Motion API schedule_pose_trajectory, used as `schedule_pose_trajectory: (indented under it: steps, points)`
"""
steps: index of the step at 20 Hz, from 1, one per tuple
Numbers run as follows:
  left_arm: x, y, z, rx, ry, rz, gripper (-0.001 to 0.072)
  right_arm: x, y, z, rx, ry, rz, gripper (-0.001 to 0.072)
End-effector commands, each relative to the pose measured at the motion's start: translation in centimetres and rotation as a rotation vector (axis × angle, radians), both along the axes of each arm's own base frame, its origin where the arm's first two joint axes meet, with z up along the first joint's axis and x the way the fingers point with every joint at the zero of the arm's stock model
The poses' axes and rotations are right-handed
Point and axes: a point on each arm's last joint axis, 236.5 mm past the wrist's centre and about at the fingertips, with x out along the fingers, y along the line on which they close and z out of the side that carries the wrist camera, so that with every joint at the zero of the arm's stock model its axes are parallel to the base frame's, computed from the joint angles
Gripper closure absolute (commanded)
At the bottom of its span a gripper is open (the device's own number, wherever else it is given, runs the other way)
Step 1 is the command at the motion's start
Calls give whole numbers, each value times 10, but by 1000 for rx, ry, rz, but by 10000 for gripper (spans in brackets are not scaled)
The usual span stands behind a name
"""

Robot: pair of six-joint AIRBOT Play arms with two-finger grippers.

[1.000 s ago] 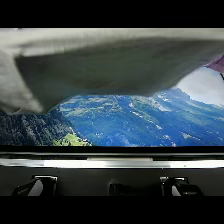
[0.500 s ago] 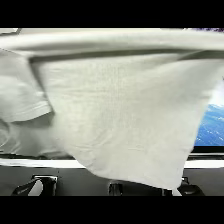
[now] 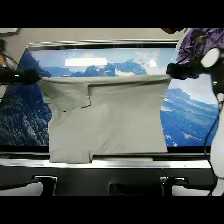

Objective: Fold the clothes and pants, and hang the long-sleeved shirts on hangers.

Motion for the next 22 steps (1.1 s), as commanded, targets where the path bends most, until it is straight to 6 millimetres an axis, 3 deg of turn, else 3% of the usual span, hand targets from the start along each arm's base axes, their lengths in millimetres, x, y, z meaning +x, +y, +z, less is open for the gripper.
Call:
schedule_pose_trajectory:
  steps: [1, 4, 6, 10, 13, 17, 22]
  points:
    - [60, -3, -76, 16, -26, 16, 690, 40, -1, -78, 14, 40, -19, 679]
    - [82, 8, -76, 34, -84, 50, 690, 48, -8, -95, 0, 44, -42, 679]
    - [77, 5, -79, 23, -55, 37, 690, 45, -8, -97, -7, 64, -39, 679]
    - [27, -13, -122, -16, 209, -58, 690, 20, -9, -114, -20, 188, -25, 679]
    - [-15, -14, -147, -16, 414, -76, 690, -15, -6, -144, -16, 373, -9, 679]
    - [-46, -23, -154, -57, 548, -99, 689, -50, -5, -181, -9, 576, -5, 678]
    - [-74, -31, -165, -96, 683, -113, 689, -54, -4, -198, 4, 620, -35, 678]
